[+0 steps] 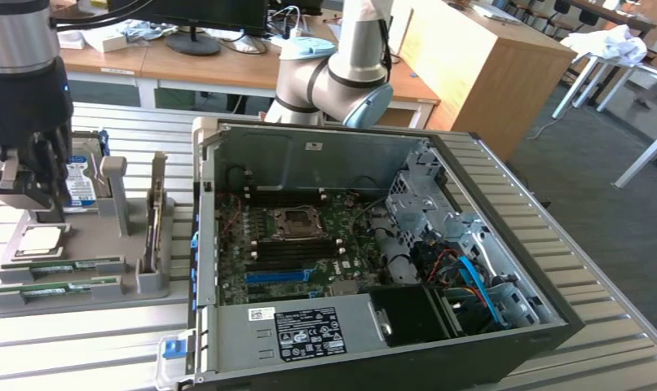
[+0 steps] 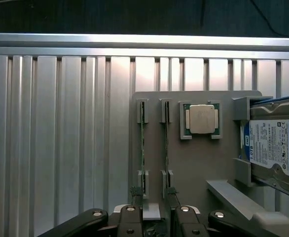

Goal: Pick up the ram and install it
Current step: 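Pick up the ram and move it above insertion slot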

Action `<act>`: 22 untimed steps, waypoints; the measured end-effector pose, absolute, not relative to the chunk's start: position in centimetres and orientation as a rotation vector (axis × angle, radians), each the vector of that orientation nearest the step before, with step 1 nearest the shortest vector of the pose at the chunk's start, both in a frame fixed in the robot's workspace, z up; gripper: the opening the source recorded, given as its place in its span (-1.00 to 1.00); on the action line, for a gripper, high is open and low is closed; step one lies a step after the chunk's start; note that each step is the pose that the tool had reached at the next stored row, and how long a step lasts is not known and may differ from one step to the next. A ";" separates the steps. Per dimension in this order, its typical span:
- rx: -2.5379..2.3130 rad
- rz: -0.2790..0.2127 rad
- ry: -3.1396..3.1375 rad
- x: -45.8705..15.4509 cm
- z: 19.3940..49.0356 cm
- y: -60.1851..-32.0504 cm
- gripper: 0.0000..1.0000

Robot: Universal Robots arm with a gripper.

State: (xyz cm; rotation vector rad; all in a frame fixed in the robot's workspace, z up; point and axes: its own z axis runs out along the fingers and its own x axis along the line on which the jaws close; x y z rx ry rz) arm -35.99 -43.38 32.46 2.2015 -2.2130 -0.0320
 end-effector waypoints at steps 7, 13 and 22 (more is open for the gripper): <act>2.201 -0.032 -2.213 -36.0 31.8 -43.4 -0.38; 2.202 -0.032 -2.213 -36.0 31.1 -43.4 -0.38; 2.202 -0.032 -2.213 -36.0 30.2 -43.4 -0.38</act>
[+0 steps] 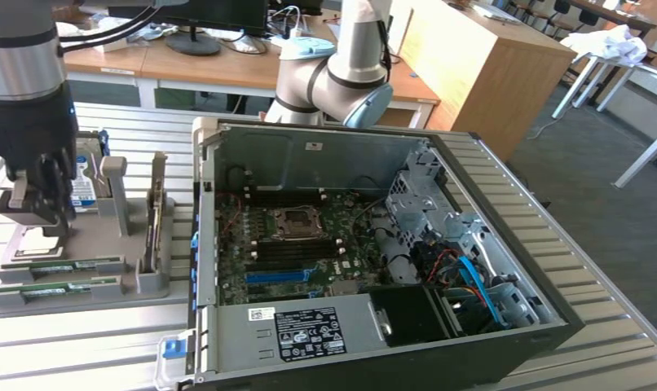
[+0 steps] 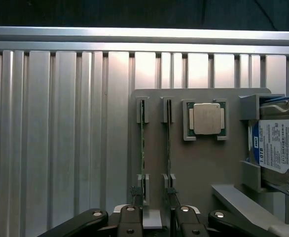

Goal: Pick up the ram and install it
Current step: 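Pick up the ram and move it above insertion slot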

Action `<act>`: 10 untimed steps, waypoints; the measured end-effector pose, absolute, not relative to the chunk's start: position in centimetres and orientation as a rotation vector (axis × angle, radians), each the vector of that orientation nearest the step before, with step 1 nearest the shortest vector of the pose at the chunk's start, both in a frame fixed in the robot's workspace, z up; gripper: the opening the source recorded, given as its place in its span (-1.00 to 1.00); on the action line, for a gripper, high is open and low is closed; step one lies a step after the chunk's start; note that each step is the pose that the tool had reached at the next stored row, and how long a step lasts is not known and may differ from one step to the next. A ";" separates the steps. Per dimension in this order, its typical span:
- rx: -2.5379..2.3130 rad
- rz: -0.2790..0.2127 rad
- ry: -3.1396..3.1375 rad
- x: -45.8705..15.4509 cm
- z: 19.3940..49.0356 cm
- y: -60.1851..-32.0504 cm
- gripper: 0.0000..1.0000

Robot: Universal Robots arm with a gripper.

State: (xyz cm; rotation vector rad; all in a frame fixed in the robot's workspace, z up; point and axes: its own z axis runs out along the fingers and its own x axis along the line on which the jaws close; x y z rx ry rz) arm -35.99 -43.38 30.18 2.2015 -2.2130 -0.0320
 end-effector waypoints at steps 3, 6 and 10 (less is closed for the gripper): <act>2.202 -0.032 -2.213 -36.0 29.9 -43.4 -0.38; 2.202 -0.032 -2.213 -36.0 29.5 -43.4 -0.38; 2.201 -0.032 -2.213 -36.0 29.1 -43.4 -0.38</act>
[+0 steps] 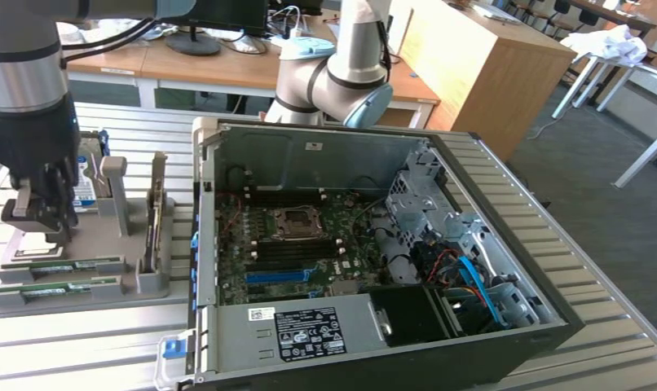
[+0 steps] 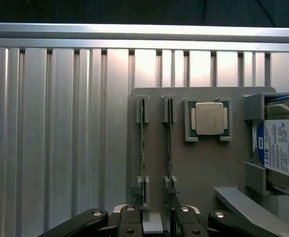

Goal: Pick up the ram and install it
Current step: 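Pick up the ram and move it above insertion slot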

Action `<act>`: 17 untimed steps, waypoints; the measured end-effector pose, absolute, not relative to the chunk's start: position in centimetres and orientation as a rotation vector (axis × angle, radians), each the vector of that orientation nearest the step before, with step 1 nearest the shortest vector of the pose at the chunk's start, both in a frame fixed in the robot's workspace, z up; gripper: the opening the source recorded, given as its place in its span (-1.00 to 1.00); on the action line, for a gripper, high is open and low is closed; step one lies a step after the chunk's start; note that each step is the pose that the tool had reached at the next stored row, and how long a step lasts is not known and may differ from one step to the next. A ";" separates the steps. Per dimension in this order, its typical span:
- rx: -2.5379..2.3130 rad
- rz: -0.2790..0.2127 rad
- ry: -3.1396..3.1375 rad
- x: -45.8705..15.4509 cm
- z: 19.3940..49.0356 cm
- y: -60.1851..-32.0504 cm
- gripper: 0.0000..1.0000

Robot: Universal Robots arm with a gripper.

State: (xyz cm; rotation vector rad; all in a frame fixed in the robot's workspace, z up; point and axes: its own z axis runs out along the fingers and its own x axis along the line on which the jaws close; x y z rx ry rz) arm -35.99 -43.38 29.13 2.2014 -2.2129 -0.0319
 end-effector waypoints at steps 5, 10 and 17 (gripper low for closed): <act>2.202 -0.032 -2.213 -36.0 28.6 -43.4 -0.38; 2.201 -0.032 -2.213 -36.0 28.2 -43.4 -0.38; 2.201 -0.032 -2.213 -36.0 27.5 -43.4 -0.38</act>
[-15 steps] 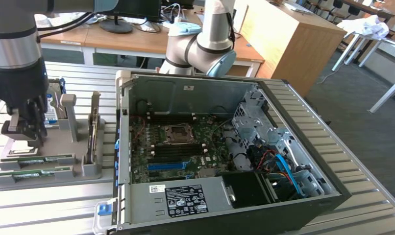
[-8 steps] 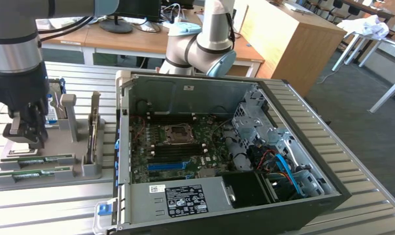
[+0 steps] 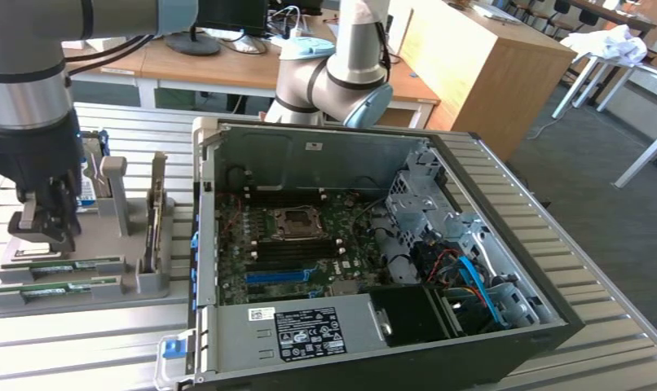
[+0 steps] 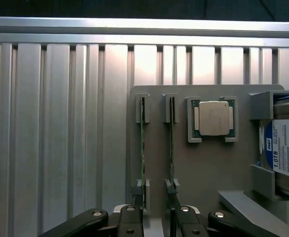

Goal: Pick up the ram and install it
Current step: 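Pick up the ram and move it above insertion slot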

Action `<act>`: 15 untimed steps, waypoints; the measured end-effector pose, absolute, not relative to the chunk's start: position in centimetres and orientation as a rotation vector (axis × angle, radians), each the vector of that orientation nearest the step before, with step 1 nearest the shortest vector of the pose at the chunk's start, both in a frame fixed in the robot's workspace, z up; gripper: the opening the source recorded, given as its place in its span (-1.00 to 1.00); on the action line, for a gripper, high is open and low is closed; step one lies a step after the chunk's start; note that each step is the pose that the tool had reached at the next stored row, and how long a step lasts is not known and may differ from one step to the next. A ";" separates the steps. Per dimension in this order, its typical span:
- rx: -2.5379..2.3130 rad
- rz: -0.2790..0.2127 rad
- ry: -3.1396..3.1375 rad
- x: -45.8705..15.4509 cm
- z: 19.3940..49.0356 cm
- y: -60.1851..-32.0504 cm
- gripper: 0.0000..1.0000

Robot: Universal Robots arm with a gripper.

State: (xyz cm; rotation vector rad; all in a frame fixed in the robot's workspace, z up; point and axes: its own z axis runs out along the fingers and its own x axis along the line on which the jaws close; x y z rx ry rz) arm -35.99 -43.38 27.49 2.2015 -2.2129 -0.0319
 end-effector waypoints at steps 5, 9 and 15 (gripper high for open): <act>2.202 -0.032 -2.213 -36.0 27.0 -43.4 -0.38; 2.201 -0.032 -2.213 -36.0 26.7 -43.4 -0.38; 2.202 -0.032 -2.213 -36.0 26.1 -43.4 -0.38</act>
